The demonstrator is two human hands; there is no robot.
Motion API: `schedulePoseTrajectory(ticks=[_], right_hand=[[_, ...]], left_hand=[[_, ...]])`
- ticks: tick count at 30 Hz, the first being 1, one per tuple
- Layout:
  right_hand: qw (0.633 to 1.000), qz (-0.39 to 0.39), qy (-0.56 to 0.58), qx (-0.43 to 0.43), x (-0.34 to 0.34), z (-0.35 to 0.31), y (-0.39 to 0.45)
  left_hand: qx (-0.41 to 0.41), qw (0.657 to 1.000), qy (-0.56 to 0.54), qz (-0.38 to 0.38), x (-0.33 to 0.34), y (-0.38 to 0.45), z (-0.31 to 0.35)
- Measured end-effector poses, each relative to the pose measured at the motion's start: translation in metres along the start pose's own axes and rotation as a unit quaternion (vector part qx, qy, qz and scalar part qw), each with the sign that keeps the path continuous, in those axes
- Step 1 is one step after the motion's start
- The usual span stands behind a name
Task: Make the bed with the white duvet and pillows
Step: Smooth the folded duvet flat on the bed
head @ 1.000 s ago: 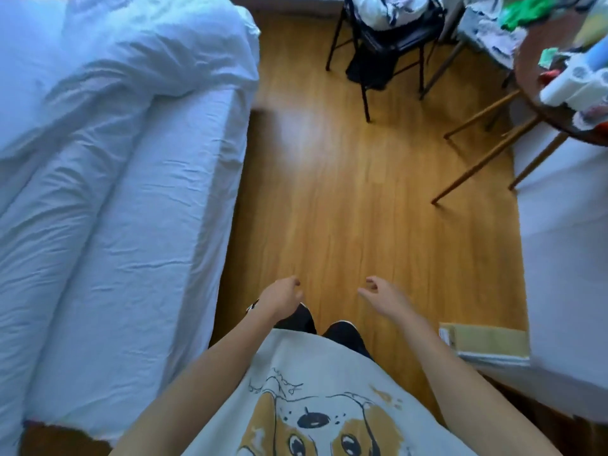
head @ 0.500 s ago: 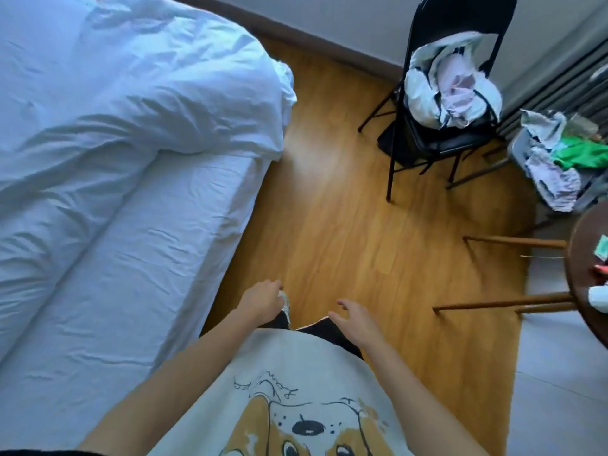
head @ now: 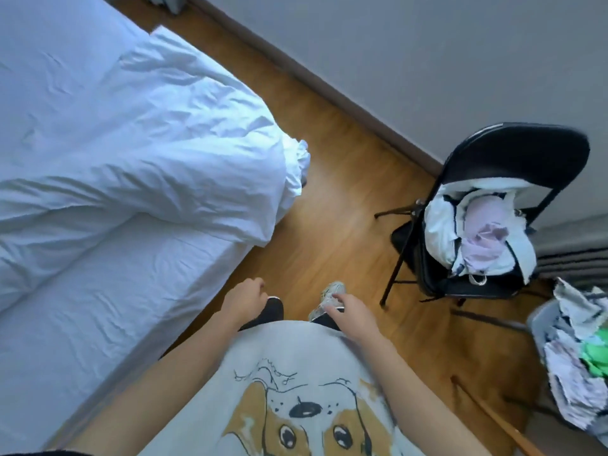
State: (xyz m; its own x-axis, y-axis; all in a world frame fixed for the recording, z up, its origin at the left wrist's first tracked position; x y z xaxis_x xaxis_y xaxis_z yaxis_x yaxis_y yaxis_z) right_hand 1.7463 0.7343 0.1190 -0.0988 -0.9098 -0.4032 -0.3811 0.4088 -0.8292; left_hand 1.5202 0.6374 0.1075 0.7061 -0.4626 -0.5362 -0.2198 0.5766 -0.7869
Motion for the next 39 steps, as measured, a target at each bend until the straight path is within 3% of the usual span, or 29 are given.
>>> schedulePoseTrajectory(ticks=[5, 9, 18, 26, 29, 31, 35, 39], right_hand=[[0.995, -0.019, -0.094, -0.039, -0.151, -0.023, 0.057], [0.988, -0.02, -0.136, -0.071, -0.234, -0.057, 0.109], [0.947, -0.079, -0.285, -0.128, -0.353, -0.181, 0.245], [0.88, -0.138, -0.413, -0.189, -0.416, -0.323, 0.318], [0.821, -0.179, -0.49, -0.23, -0.409, -0.369, 0.341], [0.767, -0.217, -0.551, -0.247, -0.395, -0.394, 0.359], [0.619, -0.286, -0.667, -0.301, -0.357, -0.443, 0.386], [0.442, -0.336, -0.742, -0.377, -0.312, -0.478, 0.396]], left_hand=[[-0.038, 0.997, -0.067, 0.005, -0.048, 0.046, 0.073], [-0.087, 0.987, -0.131, 0.014, -0.083, 0.091, 0.096], [-0.151, 0.954, -0.256, 0.04, -0.184, 0.227, 0.109], [-0.195, 0.891, -0.398, 0.096, -0.299, 0.279, 0.108], [-0.242, 0.846, -0.457, 0.127, -0.311, 0.281, 0.096], [-0.289, 0.797, -0.512, 0.135, -0.303, 0.28, 0.091], [-0.384, 0.631, -0.652, 0.172, -0.269, 0.27, 0.097], [-0.47, 0.484, -0.718, 0.172, -0.228, 0.266, 0.148]])
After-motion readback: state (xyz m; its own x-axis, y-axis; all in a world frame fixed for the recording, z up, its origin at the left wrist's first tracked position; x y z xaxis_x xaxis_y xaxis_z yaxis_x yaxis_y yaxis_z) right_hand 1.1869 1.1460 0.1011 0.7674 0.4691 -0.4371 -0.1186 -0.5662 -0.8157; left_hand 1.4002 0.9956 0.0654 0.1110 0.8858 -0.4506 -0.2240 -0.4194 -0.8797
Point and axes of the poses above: each hand's wrist, its own y-axis towards the middle knuckle, its own x-axis out of the palm, z = x × y, the point moved 8 cm from there along y, towards the middle knuckle, and after that the axes turned 12 degrees about -z, right-handed, at the moved point
